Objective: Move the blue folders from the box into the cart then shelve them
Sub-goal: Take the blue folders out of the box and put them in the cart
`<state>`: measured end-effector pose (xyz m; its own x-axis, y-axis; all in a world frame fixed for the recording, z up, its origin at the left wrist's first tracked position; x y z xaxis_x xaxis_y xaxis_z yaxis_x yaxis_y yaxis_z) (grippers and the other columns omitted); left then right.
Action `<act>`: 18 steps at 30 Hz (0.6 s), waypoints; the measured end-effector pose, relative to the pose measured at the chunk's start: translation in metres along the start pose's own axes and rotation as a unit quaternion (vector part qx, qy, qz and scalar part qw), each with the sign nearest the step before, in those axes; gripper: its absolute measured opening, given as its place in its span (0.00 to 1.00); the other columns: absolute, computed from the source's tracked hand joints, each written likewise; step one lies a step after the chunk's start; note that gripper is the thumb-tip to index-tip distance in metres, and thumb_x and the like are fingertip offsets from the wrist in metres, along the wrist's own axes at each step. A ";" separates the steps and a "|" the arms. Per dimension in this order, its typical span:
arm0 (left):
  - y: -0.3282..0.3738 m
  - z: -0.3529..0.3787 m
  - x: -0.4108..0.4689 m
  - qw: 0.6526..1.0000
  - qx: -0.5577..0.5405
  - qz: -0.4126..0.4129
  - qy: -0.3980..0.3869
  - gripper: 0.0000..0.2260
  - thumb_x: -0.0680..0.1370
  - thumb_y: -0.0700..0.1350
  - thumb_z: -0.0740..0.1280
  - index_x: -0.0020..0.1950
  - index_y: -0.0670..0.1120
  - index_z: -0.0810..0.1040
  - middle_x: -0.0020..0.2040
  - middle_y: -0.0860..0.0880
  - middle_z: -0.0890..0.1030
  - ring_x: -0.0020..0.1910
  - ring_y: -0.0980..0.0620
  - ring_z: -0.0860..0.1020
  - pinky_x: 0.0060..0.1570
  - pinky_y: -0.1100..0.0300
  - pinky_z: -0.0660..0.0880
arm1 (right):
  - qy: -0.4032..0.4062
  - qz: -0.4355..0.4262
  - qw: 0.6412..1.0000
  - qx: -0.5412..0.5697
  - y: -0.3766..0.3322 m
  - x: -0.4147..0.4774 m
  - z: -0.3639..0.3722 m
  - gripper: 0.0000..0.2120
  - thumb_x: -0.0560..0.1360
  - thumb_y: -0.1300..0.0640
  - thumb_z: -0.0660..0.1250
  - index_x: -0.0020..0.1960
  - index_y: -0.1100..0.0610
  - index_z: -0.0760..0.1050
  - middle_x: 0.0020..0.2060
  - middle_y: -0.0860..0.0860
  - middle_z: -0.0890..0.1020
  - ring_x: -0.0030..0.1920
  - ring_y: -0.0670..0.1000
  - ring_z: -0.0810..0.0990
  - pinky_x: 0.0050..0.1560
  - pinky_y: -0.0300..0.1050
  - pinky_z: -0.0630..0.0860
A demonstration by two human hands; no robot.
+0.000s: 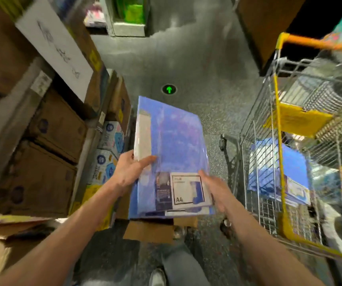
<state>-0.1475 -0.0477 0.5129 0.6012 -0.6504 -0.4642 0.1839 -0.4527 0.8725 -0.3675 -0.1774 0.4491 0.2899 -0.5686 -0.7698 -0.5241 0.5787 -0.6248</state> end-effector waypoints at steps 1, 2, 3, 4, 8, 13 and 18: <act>0.000 0.001 -0.010 1.000 -0.018 0.003 0.005 0.12 0.75 0.41 0.75 0.55 0.38 0.81 0.44 0.46 0.86 0.37 0.53 0.84 0.34 0.60 0.81 | 0.012 -0.011 1.000 -0.001 0.003 -0.010 -0.005 0.22 0.77 0.41 0.68 0.55 0.60 0.82 0.44 0.57 0.87 0.44 0.59 0.87 0.46 0.58 0.84; -0.001 0.002 -0.021 0.999 -0.030 0.009 0.009 0.12 0.75 0.41 0.75 0.56 0.38 0.81 0.46 0.45 0.86 0.40 0.50 0.84 0.37 0.57 0.82 | 0.023 -0.020 1.000 -0.009 0.005 -0.023 -0.010 0.21 0.76 0.41 0.69 0.54 0.59 0.82 0.44 0.57 0.87 0.44 0.58 0.87 0.46 0.58 0.84; -0.001 0.003 -0.036 0.999 -0.042 0.017 0.013 0.11 0.75 0.40 0.75 0.55 0.39 0.82 0.46 0.44 0.86 0.41 0.48 0.84 0.40 0.55 0.83 | 0.035 -0.032 0.999 -0.008 0.008 -0.040 -0.016 0.23 0.74 0.38 0.70 0.53 0.58 0.82 0.44 0.56 0.87 0.44 0.58 0.87 0.47 0.59 0.84; -0.002 0.005 -0.046 0.998 -0.055 0.021 0.011 0.11 0.75 0.40 0.74 0.56 0.38 0.81 0.47 0.44 0.86 0.43 0.47 0.84 0.42 0.53 0.82 | 0.043 -0.042 0.998 -0.003 0.011 -0.053 -0.021 0.28 0.68 0.34 0.73 0.51 0.58 0.82 0.45 0.55 0.87 0.46 0.58 0.87 0.50 0.60 0.83; 0.000 0.023 -0.083 0.994 -0.106 0.020 -0.009 0.12 0.77 0.41 0.72 0.58 0.38 0.80 0.48 0.44 0.86 0.42 0.47 0.85 0.38 0.56 0.81 | 0.077 -0.103 0.992 -0.002 0.018 -0.105 -0.046 0.24 0.72 0.39 0.72 0.50 0.60 0.75 0.52 0.53 0.81 0.55 0.55 0.80 0.64 0.59 0.76; 0.017 0.074 -0.118 0.993 -0.094 0.027 -0.071 0.14 0.78 0.49 0.70 0.58 0.41 0.81 0.48 0.47 0.87 0.44 0.47 0.86 0.37 0.58 0.79 | 0.132 -0.126 0.982 0.049 0.040 -0.167 -0.099 0.38 0.76 0.40 0.69 0.77 0.60 0.62 0.76 0.54 0.66 0.73 0.59 0.68 0.68 0.56 0.68; 0.035 0.135 -0.142 0.991 -0.048 0.054 -0.115 0.21 0.78 0.62 0.67 0.56 0.45 0.81 0.51 0.47 0.86 0.50 0.45 0.85 0.53 0.44 0.82 | 0.174 -0.122 0.972 0.101 0.066 -0.204 -0.155 0.15 0.79 0.46 0.68 0.58 0.57 0.77 0.55 0.48 0.80 0.52 0.51 0.81 0.47 0.45 0.78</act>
<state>-0.3311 -0.0535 0.5891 0.4310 -0.8184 -0.3802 0.2072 -0.3203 0.9244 -0.5855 -0.1139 0.5847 0.0789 -0.8465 -0.5265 -0.2954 0.4845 -0.8234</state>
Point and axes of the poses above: each hand's wrist, its own x-axis towards the middle knuckle, its own z-axis out of the palm, y = z × x, the point moved 1 cm from there along x, towards the middle knuckle
